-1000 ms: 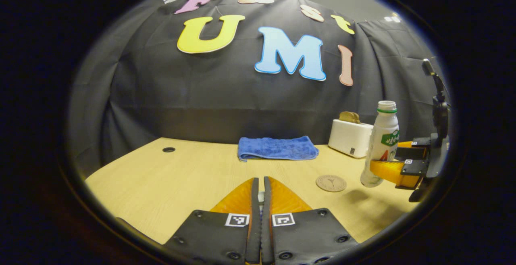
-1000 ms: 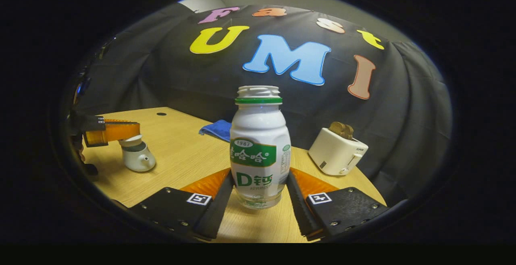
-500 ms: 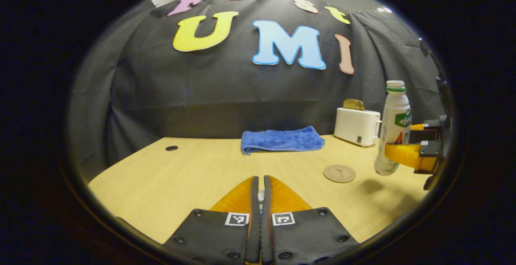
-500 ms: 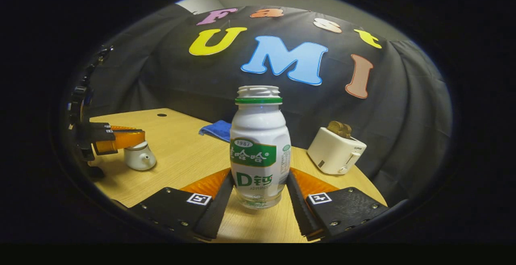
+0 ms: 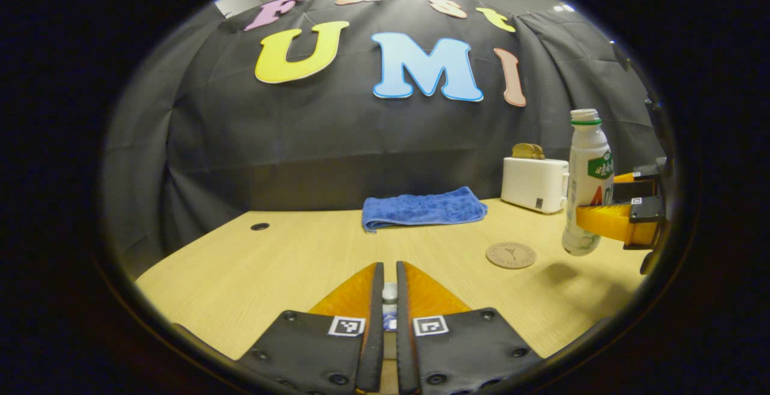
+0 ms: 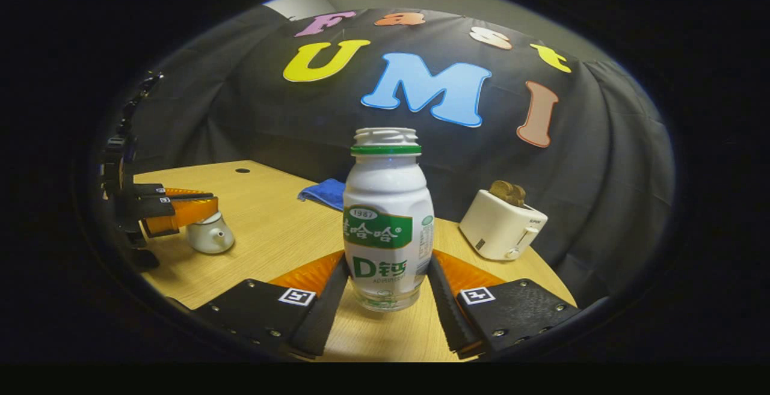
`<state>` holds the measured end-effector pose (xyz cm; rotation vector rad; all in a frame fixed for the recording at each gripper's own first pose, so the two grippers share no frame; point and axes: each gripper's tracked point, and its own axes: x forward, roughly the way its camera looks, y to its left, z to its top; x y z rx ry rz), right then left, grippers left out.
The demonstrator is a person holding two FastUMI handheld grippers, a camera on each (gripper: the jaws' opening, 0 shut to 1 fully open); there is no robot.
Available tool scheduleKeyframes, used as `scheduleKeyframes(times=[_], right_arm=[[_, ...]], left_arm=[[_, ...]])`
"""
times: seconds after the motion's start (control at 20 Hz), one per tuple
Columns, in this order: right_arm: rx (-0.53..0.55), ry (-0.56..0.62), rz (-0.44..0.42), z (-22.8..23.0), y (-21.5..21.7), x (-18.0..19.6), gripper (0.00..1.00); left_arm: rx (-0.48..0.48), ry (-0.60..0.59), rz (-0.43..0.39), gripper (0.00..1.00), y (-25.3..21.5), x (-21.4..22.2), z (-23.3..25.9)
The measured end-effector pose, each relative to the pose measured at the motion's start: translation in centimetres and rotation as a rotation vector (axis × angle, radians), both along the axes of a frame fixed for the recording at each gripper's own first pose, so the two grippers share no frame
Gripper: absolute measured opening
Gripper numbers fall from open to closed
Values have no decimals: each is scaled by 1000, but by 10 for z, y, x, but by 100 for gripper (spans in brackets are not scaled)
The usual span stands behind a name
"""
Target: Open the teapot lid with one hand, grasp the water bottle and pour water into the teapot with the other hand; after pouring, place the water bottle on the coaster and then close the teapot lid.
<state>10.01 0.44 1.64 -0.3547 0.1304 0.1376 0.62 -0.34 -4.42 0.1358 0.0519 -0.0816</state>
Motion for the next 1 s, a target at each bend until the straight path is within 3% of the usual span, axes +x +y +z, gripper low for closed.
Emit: scheduleKeyframes(times=[0.2,0.45,0.95,1.0], right_arm=[[4,-1,3,1,3,1,72],[36,7,34,4,15,17,72],[279,53,32,2,34,85,72],[304,74,29,-4,36,90,72]], left_arm=[[-34,-7,-4,23,1,-6,5],[-36,-97,3,25,10,-27,40],[-85,-154,72,26,66,-67,72],[-90,-158,76,21,69,-69,74]])
